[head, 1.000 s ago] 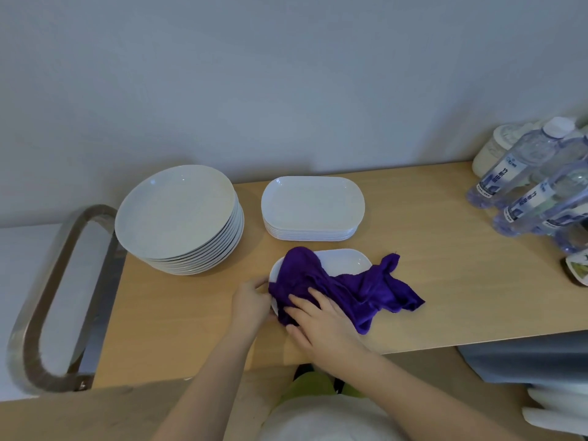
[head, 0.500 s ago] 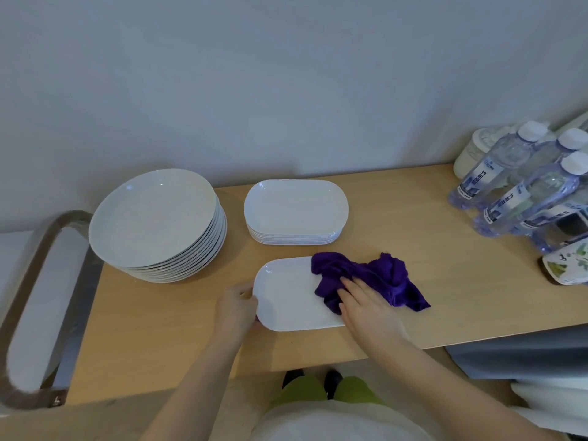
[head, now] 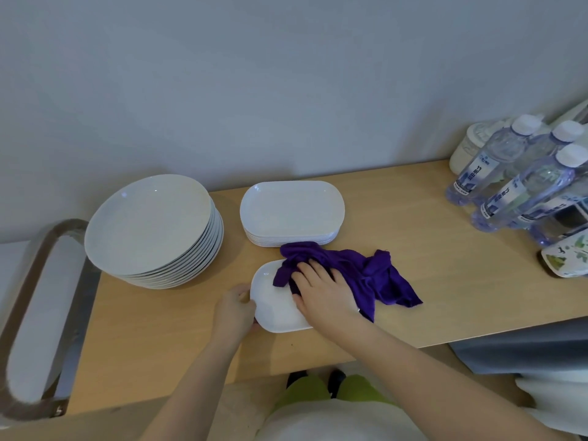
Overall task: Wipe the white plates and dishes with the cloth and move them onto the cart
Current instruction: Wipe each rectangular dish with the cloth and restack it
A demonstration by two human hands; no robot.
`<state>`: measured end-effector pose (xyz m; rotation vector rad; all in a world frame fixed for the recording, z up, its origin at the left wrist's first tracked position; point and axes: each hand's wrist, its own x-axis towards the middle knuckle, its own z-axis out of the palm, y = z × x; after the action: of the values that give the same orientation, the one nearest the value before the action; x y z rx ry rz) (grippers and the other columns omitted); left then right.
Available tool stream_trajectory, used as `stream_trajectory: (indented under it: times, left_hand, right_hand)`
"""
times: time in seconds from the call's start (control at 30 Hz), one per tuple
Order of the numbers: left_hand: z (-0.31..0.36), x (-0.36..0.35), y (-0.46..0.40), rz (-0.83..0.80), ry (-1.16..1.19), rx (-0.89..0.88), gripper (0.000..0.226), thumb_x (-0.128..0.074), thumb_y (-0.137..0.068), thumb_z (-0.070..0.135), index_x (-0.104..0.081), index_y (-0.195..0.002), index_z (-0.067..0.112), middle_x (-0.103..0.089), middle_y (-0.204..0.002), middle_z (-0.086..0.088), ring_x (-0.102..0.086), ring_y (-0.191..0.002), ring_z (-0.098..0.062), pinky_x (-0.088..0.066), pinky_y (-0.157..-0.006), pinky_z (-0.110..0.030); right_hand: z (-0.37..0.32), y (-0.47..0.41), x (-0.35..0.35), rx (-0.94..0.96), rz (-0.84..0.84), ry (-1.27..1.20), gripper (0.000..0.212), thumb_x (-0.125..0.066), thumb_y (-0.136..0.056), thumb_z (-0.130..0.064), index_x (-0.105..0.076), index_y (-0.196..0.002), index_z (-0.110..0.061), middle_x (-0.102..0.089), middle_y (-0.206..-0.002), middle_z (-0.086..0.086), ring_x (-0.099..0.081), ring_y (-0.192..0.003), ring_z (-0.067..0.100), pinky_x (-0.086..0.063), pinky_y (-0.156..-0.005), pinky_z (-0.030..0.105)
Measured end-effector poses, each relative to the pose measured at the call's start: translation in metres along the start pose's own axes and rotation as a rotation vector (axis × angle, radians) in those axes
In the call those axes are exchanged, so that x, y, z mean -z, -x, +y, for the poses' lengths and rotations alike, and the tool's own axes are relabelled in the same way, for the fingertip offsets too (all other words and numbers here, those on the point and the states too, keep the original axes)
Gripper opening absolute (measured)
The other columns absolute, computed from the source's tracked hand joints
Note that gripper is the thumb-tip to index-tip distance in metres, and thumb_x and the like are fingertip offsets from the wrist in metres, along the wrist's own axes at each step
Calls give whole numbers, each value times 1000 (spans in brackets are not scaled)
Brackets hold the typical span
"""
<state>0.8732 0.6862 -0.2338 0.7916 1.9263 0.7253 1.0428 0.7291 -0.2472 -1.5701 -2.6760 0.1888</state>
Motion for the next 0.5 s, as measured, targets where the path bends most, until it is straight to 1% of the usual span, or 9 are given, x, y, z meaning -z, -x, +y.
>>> stream_trajectory:
  times: [0.03, 0.1, 0.13, 0.17, 0.23, 0.33, 0.4, 0.47, 0.5]
  left_hand:
    - [0, 0, -1, 0, -13, 2, 36, -50, -85, -2, -64, -114, 15, -64, -97, -1, -67, -70, -22, -56, -51, -29]
    - [-1, 0, -1, 10, -23, 6, 38, -50, -84, -1, -62, -116, 14, -64, -106, -6, -67, -73, -23, -56, -51, -29]
    - [-1, 0, -1, 19, -28, 5, 38, -50, -84, -1, -62, -117, 14, -63, -110, -7, -67, -74, -23, -55, -51, -29]
    - [-1, 0, -1, 26, -35, -1, 38, -50, -83, -1, -62, -117, 13, -61, -111, -7, -66, -74, -22, -56, -52, -29]
    - [-3, 0, -1, 36, -33, -8, 36, -50, -84, 0, -61, -115, 14, -60, -111, -7, -66, -73, -21, -56, -53, -30]
    - [-5, -1, 0, 49, -25, 0, 31, -53, -86, 4, -59, -113, 16, -60, -110, -8, -66, -79, -25, -57, -57, -33]
    - [-6, -2, 0, 54, -24, -5, 27, -54, -86, 7, -59, -111, 17, -59, -108, -6, -65, -77, -22, -59, -63, -37]
    - [-6, -2, 1, 61, -26, -6, 23, -54, -87, 7, -58, -106, 19, -58, -107, -4, -65, -73, -18, -59, -66, -39]
    - [-7, -3, 0, 64, -30, -6, 22, -54, -87, 8, -57, -104, 21, -58, -106, -4, -65, -72, -18, -59, -67, -39]
  right_hand:
    - [5, 2, 0, -14, -17, 26, 31, -58, -87, -38, -64, -113, -22, -57, -130, -5, -53, -121, 17, -47, -90, 34]
    - [18, 4, -2, -35, -64, 41, 37, -41, -97, -33, -50, -130, -17, -43, -143, 0, -42, -130, 21, -40, -97, 35]
    - [25, 5, -3, -50, -82, 43, 39, -36, -100, -30, -43, -135, -16, -37, -146, 1, -37, -133, 22, -36, -99, 35]
    - [31, 8, -2, -65, -85, 58, 39, -35, -100, -26, -39, -137, -15, -35, -147, 2, -34, -133, 22, -34, -100, 34]
    - [42, 15, 2, -82, -93, 84, 40, -41, -97, -17, -38, -136, -14, -35, -145, 1, -32, -132, 22, -32, -100, 33]
    - [57, 28, 7, -12, -105, 38, 42, -53, -88, -6, -48, -128, -16, -43, -137, -1, -37, -125, 22, -34, -93, 32]
    - [64, 37, 16, 71, -104, 35, 36, -64, -78, -2, -62, -111, -16, -57, -122, -2, -49, -111, 22, -41, -80, 31]
    - [71, 45, 23, 97, -75, 23, 34, -81, -57, -4, -70, -87, -17, -66, -101, -4, -60, -93, 20, -46, -65, 29]
    - [75, 48, 23, 106, -96, 8, 34, -83, -55, -4, -71, -85, -16, -67, -100, -5, -60, -92, 21, -47, -65, 29]
